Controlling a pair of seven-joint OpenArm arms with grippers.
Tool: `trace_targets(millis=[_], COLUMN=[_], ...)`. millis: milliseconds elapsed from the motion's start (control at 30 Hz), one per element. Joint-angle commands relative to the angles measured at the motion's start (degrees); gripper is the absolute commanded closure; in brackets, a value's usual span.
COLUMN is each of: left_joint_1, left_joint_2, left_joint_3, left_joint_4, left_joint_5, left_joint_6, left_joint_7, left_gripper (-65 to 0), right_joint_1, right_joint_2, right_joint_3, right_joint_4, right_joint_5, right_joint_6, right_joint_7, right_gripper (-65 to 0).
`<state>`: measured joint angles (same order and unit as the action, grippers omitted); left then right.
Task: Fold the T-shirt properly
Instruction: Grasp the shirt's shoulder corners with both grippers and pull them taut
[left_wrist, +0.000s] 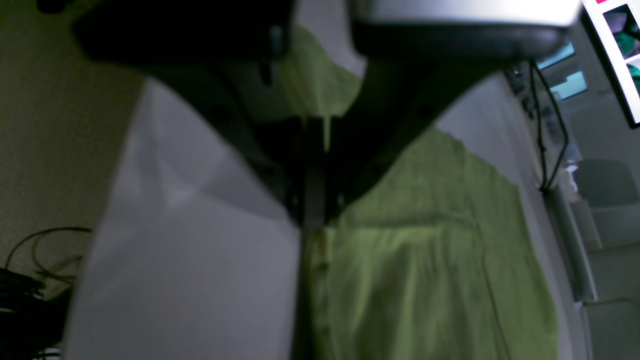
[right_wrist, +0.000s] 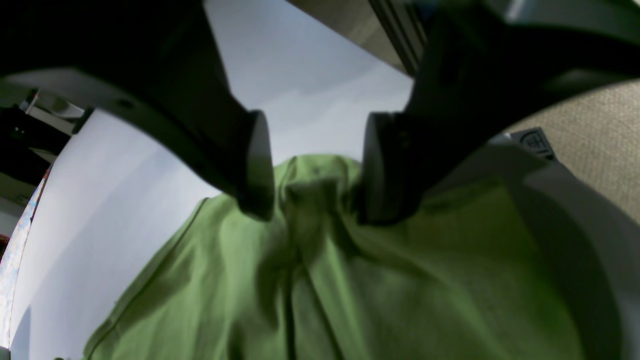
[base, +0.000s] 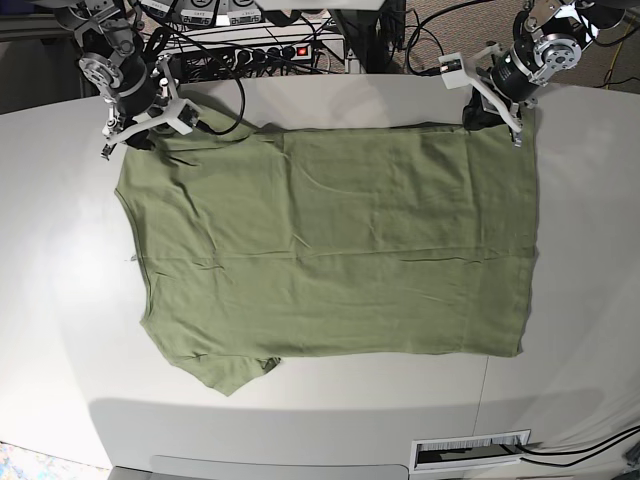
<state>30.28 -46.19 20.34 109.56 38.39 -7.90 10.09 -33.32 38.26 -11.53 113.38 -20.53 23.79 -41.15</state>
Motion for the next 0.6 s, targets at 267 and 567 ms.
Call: trace_targets(millis=[267, 567], left_joint_1=[-0.13, 0.57], left_joint_2=[-0.79, -0.79], left_joint_3=[-0.31, -0.31], left_joint_4=[0.96, 0.98], left_joint_5=[0.39, 0.42], left_joint_6=[0.85, 0.87], left_joint_7=[-0.63, 0.66], left_gripper=[0.0, 0.0], right_joint_1=[-1.01, -6.16], right_joint_2=[0.5, 0.48], right_joint_3=[-0.7, 0.31], right_joint_4=[4.85, 11.65], right_joint_5=[2.73, 2.43], right_joint_6=[2.93, 2.95], right_joint_7=[-10.54, -10.99], right_gripper=[0.0, 0.0])
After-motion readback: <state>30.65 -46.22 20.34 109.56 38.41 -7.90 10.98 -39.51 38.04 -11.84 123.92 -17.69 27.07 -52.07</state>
